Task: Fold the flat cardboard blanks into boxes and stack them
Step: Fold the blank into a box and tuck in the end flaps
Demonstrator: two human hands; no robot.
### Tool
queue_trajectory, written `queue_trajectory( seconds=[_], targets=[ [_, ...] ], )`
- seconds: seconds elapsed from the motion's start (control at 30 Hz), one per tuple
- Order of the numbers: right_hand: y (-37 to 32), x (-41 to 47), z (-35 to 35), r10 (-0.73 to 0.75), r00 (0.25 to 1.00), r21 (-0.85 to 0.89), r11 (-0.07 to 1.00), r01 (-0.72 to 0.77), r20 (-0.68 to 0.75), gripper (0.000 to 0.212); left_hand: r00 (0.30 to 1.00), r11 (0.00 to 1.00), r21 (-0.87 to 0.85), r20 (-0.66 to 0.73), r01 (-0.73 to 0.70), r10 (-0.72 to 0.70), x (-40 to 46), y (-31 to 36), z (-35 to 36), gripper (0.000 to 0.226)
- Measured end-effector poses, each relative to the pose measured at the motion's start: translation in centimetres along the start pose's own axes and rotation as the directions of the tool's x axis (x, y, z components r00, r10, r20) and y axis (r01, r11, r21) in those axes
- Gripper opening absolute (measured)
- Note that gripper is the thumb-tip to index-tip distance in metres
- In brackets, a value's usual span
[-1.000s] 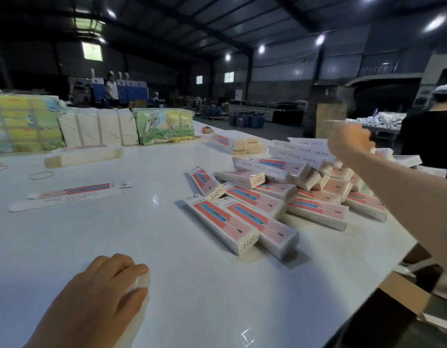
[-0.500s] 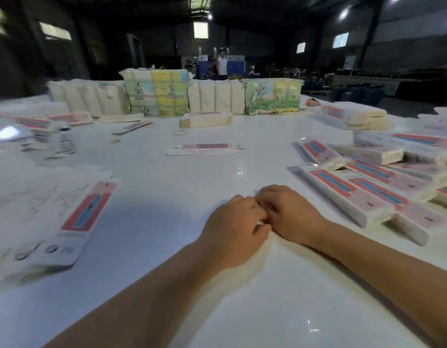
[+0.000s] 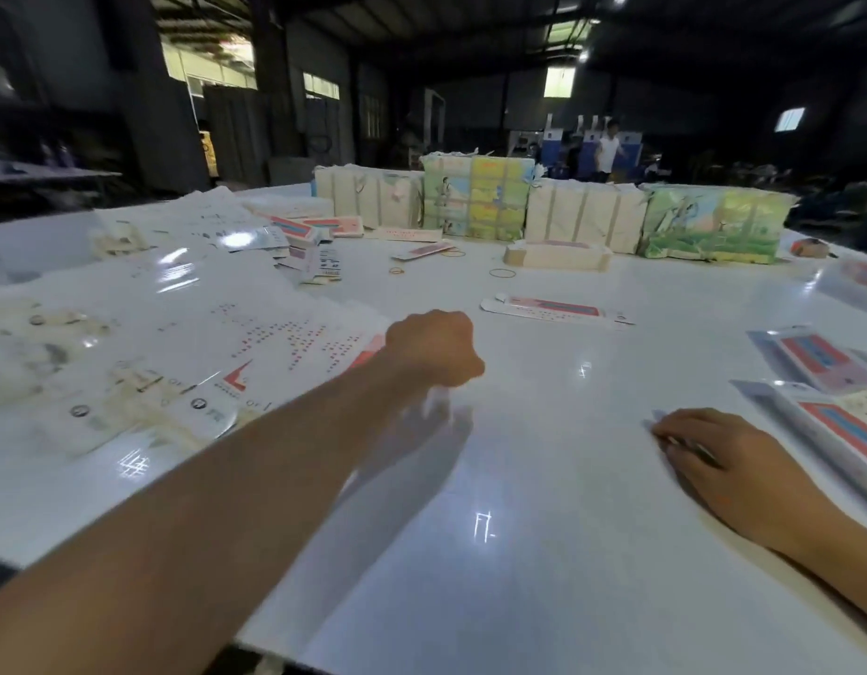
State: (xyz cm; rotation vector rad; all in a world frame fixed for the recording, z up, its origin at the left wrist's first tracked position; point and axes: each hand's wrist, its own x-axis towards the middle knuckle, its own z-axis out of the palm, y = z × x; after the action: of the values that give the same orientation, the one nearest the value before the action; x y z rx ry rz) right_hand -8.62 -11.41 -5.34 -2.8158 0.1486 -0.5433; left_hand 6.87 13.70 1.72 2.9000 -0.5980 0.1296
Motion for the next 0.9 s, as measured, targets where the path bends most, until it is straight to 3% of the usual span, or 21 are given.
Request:
queue_trajectory(
  seconds=[0.13, 0.37, 0.53, 0.67, 0.8, 0.9],
  targets=[
    [-0.2, 0.1, -0.1, 0.015, 1.0, 0.006, 1.0, -0.015, 0.014, 0.022, 0.946, 0.961, 0.236, 0.252, 0.144, -0.203, 0.3, -6.0, -1.5, 0.025],
    [-0.4, -0.2, -0.4, 0.011, 1.0, 0.011, 1.0, -0.011, 0.012, 0.021, 0.901, 0.936, 0.333, 0.361, 0.115, -0.239, 0.3, -5.6, -0.7, 0.032],
    [-0.4, -0.2, -0.5, -0.007, 1.0, 0.013, 1.0, 0.007, 0.007, 0.019, 0.936, 0.955, 0.268, 0.286, 0.128, -0.206, 0.1, -6.5, -0.9, 0.017],
    [-0.3, -0.1, -0.4, -0.017, 1.0, 0.017, 1.0, 0.018, -0.006, 0.017, 0.95, 0.97, 0.153, 0.218, 0.192, -0.222, 0.5, -7.4, -1.6, 0.03],
    [-0.4, -0.1, -0.4, -0.021, 1.0, 0.013, 1.0, 0.021, -0.01, 0.019, 0.986, 0.945, 0.306, 0.072, 0.118, -0.147, 0.5, -7.3, -1.2, 0.04],
    [-0.6, -0.1, -0.5, -0.017, 1.0, 0.011, 1.0, 0.018, -0.018, 0.02, 0.994, 0.973, 0.21, -0.074, 0.098, -0.084, 0.3, -5.1, -1.3, 0.039]
  ],
)
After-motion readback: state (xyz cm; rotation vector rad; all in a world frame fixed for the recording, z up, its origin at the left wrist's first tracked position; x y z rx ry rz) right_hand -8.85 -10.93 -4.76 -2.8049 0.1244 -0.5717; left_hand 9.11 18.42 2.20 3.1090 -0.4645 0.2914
